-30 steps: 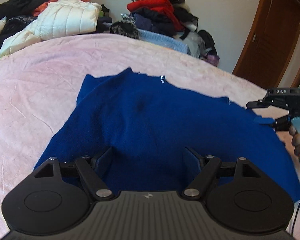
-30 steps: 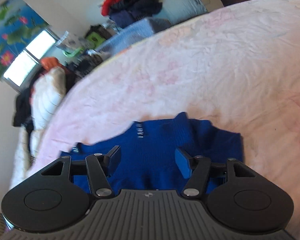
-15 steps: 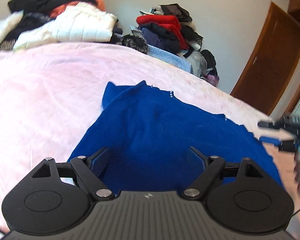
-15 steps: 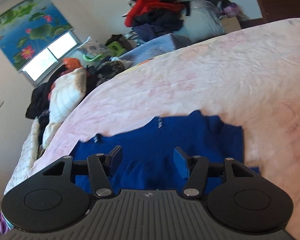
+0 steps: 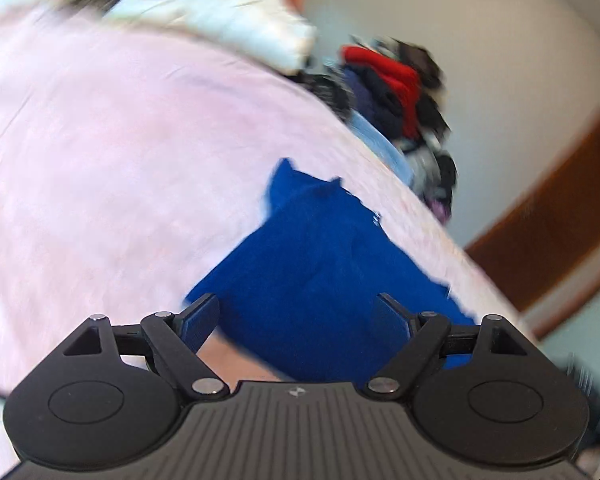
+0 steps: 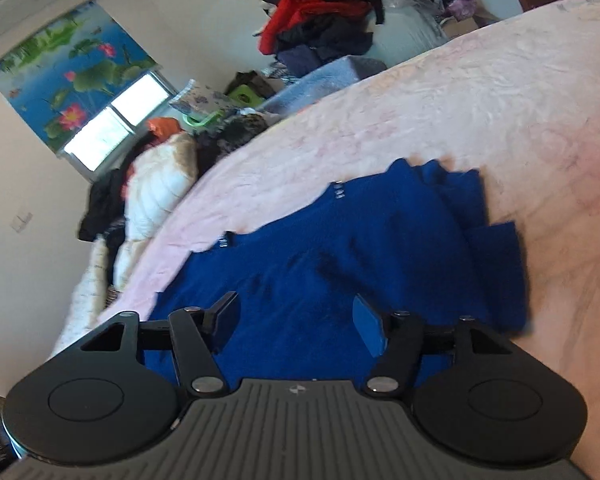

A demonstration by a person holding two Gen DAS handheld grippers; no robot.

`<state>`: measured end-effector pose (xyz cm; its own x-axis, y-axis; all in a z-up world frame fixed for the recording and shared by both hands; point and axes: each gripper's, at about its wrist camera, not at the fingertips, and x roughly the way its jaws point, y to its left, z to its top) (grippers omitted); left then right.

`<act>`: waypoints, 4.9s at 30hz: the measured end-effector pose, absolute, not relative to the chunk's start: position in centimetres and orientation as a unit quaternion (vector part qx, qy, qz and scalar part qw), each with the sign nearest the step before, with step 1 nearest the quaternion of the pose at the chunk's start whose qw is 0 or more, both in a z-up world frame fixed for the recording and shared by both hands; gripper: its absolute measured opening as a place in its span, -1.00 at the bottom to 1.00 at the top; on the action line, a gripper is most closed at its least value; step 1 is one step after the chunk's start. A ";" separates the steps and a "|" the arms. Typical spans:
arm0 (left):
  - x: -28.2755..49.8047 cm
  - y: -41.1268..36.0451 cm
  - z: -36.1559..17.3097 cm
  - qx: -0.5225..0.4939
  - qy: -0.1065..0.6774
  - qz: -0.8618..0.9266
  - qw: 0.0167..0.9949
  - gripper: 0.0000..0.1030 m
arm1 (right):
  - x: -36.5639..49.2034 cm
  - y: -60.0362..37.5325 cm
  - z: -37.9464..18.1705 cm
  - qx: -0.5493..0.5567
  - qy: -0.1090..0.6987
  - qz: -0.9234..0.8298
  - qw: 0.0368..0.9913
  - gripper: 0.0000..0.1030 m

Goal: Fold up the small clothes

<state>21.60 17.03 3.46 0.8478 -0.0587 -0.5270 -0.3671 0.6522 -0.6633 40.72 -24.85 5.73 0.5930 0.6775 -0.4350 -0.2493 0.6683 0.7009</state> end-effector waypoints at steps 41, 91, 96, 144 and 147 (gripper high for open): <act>28.4 8.0 5.2 -0.203 0.260 0.135 0.934 -0.86 | 52.2 -0.4 12.4 0.102 0.585 0.409 0.693 0.49; 32.3 -10.8 3.9 -0.127 0.368 -0.134 0.911 -0.86 | 53.8 -27.9 6.1 0.213 0.526 0.325 0.756 -0.58; 32.2 -11.7 3.7 -0.124 0.384 -0.141 0.904 -0.86 | 53.6 -28.0 5.7 0.223 0.526 0.323 0.755 -0.58; 32.7 3.8 6.5 -0.192 0.355 -0.092 0.910 -0.85 | 53.1 -30.6 4.5 0.207 0.535 0.315 0.756 -0.66; 33.9 2.6 6.9 -0.169 0.343 -0.099 0.919 -0.85 | 52.6 -30.9 4.6 0.220 0.535 0.307 0.756 -0.40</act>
<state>33.94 2.59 6.93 0.7445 -0.2979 -0.5975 0.0659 0.9233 -0.3783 52.64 -30.89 4.64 0.2395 0.6989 -0.6739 -0.2291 0.7152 0.6603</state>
